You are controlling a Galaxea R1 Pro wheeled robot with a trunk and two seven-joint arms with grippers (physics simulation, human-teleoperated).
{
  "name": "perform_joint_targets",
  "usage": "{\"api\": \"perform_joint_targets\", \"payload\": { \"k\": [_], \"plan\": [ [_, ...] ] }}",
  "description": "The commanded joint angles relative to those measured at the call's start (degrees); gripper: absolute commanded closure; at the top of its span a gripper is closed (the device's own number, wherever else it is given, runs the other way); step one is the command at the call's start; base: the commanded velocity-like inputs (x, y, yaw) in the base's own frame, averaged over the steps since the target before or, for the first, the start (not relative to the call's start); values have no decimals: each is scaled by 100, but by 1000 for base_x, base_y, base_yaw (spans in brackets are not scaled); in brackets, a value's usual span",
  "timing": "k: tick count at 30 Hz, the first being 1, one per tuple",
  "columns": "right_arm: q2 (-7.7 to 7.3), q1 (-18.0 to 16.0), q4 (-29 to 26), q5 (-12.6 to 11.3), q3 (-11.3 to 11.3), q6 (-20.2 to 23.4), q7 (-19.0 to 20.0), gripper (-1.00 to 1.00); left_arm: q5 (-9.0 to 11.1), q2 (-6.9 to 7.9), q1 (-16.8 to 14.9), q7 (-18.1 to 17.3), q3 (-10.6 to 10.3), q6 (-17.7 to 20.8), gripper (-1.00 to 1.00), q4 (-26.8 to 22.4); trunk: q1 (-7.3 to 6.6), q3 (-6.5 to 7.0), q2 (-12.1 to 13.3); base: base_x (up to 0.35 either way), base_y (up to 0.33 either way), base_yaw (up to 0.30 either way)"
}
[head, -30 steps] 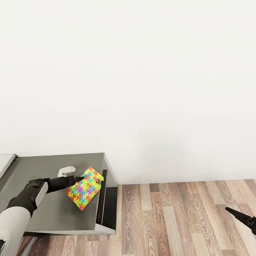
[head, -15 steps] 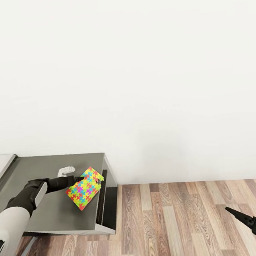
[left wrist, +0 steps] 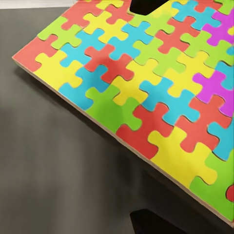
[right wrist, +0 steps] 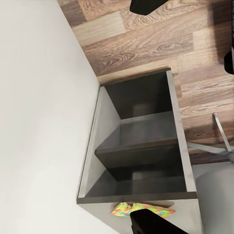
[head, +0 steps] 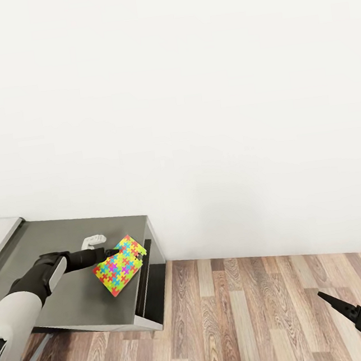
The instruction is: Put all the toys in the child's room - the three board games (two on the bed and one on the table), the two jigsaw puzzles on the table, and the tennis ball on the table - inside the toy box on the table in the child's room.
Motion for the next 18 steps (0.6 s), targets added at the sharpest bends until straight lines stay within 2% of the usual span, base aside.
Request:
{"api": "perform_joint_targets", "payload": {
  "k": [1,11,18],
  "plan": [
    [-1,0,-4,-20,-4,35,0,-100,61,8,-3,-7,-37,41,-100,-6,3,-8,-10,0,0,0],
    [-1,0,-4,-20,-4,35,0,-100,58,13,-3,-266,-38,45,-100,-9,3,-8,-10,0,0,0],
    [-1,0,-4,-20,-4,35,0,-100,57,13,-3,-292,-38,46,-100,-9,3,-8,-10,0,0,0]
  ]
}}
